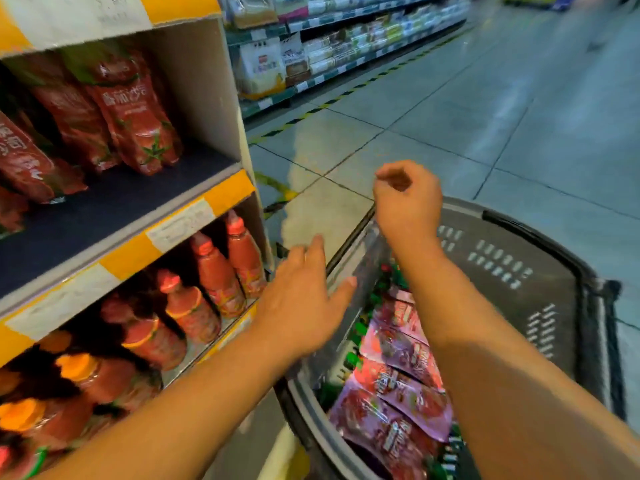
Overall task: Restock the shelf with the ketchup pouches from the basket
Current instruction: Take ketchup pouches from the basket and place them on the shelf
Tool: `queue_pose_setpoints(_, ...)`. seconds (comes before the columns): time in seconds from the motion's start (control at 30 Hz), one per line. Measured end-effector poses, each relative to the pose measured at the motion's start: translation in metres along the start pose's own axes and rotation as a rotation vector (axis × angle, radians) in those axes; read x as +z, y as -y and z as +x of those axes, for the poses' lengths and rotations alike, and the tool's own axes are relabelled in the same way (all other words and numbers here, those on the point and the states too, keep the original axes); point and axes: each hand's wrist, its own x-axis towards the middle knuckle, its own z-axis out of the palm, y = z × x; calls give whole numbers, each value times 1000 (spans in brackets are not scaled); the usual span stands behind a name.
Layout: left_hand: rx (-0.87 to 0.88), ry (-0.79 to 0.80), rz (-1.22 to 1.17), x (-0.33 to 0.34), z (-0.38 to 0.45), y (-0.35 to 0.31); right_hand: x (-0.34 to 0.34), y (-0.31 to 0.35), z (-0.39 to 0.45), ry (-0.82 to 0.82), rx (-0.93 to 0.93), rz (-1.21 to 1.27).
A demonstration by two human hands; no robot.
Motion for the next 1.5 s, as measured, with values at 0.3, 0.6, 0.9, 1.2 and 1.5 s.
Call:
queue_pose_setpoints(0.3,-54,156,218,32,24,-11,-84,-135,9,2,416,-388)
queue_pose_setpoints(0.6,-32,73,199,31,18,-13,-82,-210,-2,476,142,-1112)
queue_pose_setpoints(0.9,-31,76,189,29,18,-13,-72,-240,-7,372,-1,-1214)
queue_pose_setpoints(1.2,-39,80,175,24,16,-18,-80,-233,-5,267,16,-1136)
queue_pose_setpoints(1.5,-90,111,175,23,17,-20,-82,-184,12,179,252,-349)
